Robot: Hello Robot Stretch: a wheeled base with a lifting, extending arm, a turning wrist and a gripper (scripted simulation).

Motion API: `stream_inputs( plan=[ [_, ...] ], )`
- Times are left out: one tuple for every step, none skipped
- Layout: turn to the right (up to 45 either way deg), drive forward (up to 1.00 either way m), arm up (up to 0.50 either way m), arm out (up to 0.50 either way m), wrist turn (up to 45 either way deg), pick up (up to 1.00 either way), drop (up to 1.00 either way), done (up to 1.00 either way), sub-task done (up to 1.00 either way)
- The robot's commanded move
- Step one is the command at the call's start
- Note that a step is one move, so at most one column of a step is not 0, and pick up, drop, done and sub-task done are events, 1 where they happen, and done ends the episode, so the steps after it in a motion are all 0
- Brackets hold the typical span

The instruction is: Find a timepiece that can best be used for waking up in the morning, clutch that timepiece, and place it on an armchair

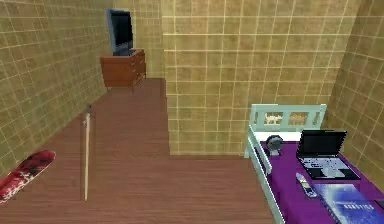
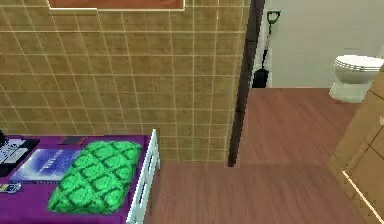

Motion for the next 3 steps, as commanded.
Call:
stream_inputs(
  plan=[
    [0.0, 0.80, 0.00, 0.00, 0.0, 0.00, 0.00, 0.00, 0.00],
    [-39.0, 0.00, 0.00, 0.00, 0.0, 0.00, 0.00, 0.00, 0.00],
    [45.0, 0.00, 0.00, 0.00, 0.0, 0.00, 0.00, 0.00, 0.00]
  ],
)
